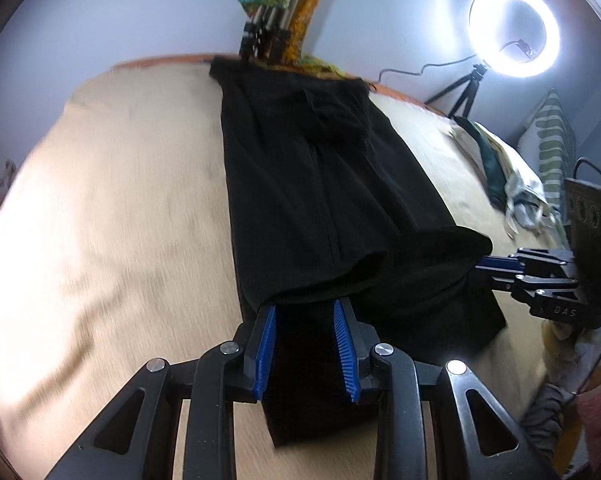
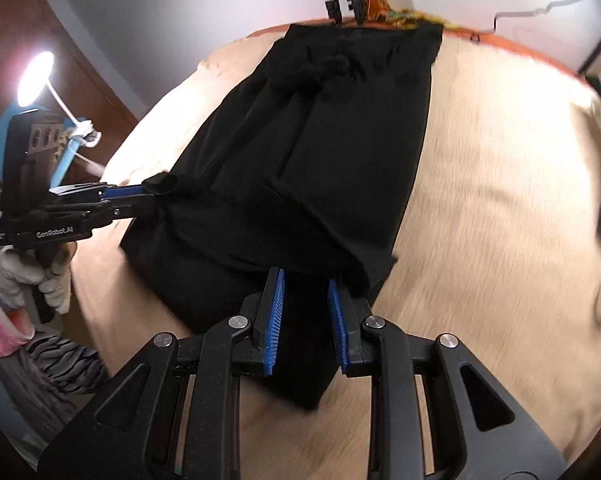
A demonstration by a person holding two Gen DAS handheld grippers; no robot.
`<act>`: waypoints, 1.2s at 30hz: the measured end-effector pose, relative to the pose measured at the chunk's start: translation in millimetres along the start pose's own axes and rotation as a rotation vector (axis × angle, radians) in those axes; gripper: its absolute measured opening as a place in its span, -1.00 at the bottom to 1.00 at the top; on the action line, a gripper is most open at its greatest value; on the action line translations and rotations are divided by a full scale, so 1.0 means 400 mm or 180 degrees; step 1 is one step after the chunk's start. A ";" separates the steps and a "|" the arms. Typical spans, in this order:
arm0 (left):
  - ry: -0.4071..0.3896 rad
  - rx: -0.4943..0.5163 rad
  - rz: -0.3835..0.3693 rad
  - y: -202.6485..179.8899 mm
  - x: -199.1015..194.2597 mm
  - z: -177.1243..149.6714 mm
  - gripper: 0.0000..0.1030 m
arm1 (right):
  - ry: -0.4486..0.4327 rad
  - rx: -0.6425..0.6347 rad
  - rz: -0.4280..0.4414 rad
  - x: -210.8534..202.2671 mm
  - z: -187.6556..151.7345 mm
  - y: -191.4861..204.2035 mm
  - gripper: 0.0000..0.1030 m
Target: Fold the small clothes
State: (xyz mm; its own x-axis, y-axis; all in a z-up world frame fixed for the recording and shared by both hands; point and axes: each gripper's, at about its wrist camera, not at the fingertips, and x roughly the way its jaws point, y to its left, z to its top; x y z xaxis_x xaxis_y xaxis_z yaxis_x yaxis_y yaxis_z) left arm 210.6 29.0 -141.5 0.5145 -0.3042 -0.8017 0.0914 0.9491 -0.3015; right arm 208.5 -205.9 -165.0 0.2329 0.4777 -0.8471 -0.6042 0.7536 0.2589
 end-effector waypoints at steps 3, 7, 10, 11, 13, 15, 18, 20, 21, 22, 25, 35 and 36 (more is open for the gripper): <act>-0.0109 -0.0061 0.0037 0.012 0.016 0.045 -0.47 | -0.0104 -0.0038 -0.0171 0.009 0.043 -0.009 -0.54; -0.0256 -0.0100 0.0084 0.036 0.020 0.103 -0.46 | -0.0204 0.0019 -0.0284 0.009 0.100 -0.041 -0.54; -0.0349 -0.0140 0.0104 0.063 0.025 0.152 -0.43 | -0.0270 0.0041 -0.0281 0.002 0.137 -0.070 -0.44; -0.0366 -0.0159 0.0115 0.073 0.029 0.168 -0.42 | -0.0304 0.0058 -0.0285 -0.001 0.149 -0.084 -0.27; -0.0404 -0.0190 0.0129 0.091 0.039 0.202 -0.40 | -0.0388 0.0095 -0.0287 -0.007 0.171 -0.112 -0.12; -0.0434 -0.0180 0.0168 0.104 0.057 0.243 -0.37 | -0.0435 0.0152 -0.0262 -0.003 0.204 -0.138 -0.12; -0.0449 -0.0166 0.0192 0.117 0.089 0.300 -0.30 | -0.0479 0.0297 -0.0229 0.014 0.254 -0.193 -0.12; -0.0459 -0.0192 0.0182 0.123 0.115 0.337 -0.26 | -0.0503 0.0420 -0.0205 0.031 0.287 -0.231 -0.12; -0.0469 -0.0216 0.0179 0.130 0.129 0.357 -0.22 | -0.0517 0.0513 -0.0176 0.044 0.310 -0.256 -0.12; -0.0480 -0.0236 0.0185 0.138 0.143 0.376 -0.21 | -0.0526 0.0571 -0.0151 0.048 0.317 -0.274 -0.12; -0.0466 -0.0290 0.0188 0.162 0.191 0.426 -0.17 | -0.0573 0.0825 -0.0035 0.077 0.360 -0.338 -0.12; -0.0425 -0.0361 0.0276 0.227 0.306 0.546 -0.15 | -0.0578 0.1092 0.0105 0.207 0.498 -0.427 -0.13; -0.0421 -0.0319 0.0288 0.225 0.316 0.557 -0.15 | -0.0580 0.1057 0.0104 0.215 0.508 -0.425 -0.21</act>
State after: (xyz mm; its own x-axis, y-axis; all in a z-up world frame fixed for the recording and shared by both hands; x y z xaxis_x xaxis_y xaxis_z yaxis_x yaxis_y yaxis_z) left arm 473.8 94.2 -155.0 0.6251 -0.1981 -0.7550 -0.0424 0.9572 -0.2863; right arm 486.1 -201.1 -187.7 0.3672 0.5539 -0.7472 -0.3407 0.8276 0.4461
